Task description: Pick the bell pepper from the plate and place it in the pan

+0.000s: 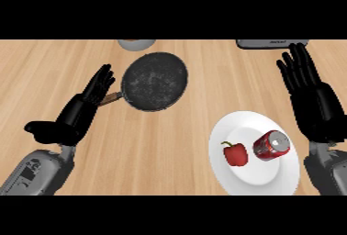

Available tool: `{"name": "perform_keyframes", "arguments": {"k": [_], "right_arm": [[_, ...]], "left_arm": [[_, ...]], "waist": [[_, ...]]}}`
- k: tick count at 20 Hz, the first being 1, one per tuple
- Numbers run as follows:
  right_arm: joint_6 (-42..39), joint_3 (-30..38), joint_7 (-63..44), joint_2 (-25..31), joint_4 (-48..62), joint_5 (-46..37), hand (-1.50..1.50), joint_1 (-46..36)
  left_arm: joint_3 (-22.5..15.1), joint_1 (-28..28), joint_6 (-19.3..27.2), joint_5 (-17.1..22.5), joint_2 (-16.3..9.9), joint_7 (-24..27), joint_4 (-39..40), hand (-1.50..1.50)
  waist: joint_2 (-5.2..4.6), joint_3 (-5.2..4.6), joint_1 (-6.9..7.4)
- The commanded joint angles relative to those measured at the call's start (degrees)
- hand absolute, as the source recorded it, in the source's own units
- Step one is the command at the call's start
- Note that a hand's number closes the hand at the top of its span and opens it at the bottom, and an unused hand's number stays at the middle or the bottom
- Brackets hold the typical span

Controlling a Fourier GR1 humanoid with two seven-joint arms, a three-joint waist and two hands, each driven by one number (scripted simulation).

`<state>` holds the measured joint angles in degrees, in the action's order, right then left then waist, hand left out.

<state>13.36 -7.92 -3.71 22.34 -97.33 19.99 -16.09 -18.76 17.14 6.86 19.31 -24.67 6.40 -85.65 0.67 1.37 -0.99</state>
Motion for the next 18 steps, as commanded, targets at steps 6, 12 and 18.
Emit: {"name": "perform_keyframes", "arguments": {"k": [6, 12, 18], "right_arm": [[-19.59, -10.95, 7.13, -0.86, -8.31, 5.1, -1.5, -3.8], [-3.89, 1.21, 23.82, -7.74, 0.72, 0.16, 1.5, 12.47], [-21.01, 2.27, 41.47, 0.46, 3.62, -2.84, -1.5, 19.56]], "left_arm": [[6.77, -8.03, 8.66, -4.84, -9.65, -9.4, 13.07, 0.0], [7.94, -10.34, 10.08, -2.94, -9.51, -14.1, 13.69, 0.0], [9.52, -9.48, 9.02, -4.18, -9.07, -15.38, 15.49, 0.0]], "waist": [[-1.29, -1.12, 5.82], [-1.08, -0.91, 0.5], [-0.66, -1.33, 0.69]]}}
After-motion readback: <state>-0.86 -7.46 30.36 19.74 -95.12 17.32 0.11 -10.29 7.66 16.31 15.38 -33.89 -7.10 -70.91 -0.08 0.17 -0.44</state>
